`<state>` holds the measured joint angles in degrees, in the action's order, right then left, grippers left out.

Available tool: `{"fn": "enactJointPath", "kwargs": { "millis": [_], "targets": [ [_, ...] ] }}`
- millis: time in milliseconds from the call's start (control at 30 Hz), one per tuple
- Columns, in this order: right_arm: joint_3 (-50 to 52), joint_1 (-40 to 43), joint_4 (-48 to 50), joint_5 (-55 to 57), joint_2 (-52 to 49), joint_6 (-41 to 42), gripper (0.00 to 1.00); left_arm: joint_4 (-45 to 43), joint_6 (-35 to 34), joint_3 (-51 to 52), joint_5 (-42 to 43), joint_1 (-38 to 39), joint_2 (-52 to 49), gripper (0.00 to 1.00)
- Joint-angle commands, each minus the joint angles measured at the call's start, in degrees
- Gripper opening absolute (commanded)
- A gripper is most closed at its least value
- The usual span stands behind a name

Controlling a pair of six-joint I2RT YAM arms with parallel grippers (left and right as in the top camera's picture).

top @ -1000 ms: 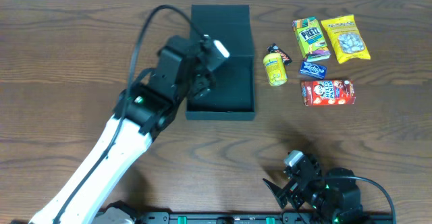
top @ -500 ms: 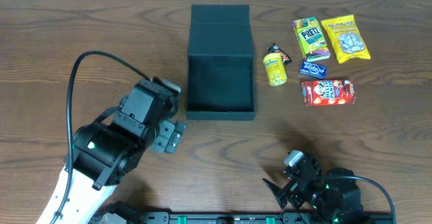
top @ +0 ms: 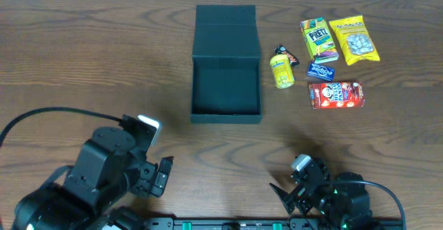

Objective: Pack container
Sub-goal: 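Release the box and retract the left gripper toward rest, then reach the right gripper to the yellow Hacks candy bag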

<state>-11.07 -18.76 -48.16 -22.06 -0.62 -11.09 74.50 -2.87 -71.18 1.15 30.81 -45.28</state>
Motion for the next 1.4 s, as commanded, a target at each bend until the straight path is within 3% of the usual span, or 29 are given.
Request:
{"fn": "enactJointPath", "kwargs": {
  "millis": [0,433,667,767,933,1000,1133,1367],
  "targets": [
    [0.3,0.4,-0.1,3.9,0.3,-0.8,0.99,0.1,-0.6,-0.2,0.4,-0.1,0.5,0.95],
    [0.3,0.4,1.9,4.3,0.3,-0.8,0.99,0.1,-0.5,-0.2,0.4,-0.1,0.3,0.95],
    [0.3,0.4,14.5,-1.8,0.3,0.2,0.99,0.1,-0.5,-0.2,0.4,-0.1,0.3,0.95],
    [0.3,0.4,21.5,-6.0,0.3,10.7,0.99,0.1,-0.5,-0.2,0.4,-0.1,0.3,0.95],
    [0.3,0.4,23.9,-6.3,0.3,45.2,0.99,0.1,-0.5,-0.2,0.4,-0.1,0.3,0.95],
    [0.3,0.4,22.3,-6.4,0.3,54.1,0.99,0.1,-0.6,-0.2,0.4,-0.1,0.3,0.95],
    [0.3,0.4,22.8,-5.1,0.3,60.1,0.99,0.1,-0.5,-0.2,0.4,-0.1,0.3,0.95],
    [0.2,0.5,29.1,0.3,-0.5,57.7,0.99,0.1,-0.5,-0.2,0.4,-0.1,0.3,0.95]
  ]
}}
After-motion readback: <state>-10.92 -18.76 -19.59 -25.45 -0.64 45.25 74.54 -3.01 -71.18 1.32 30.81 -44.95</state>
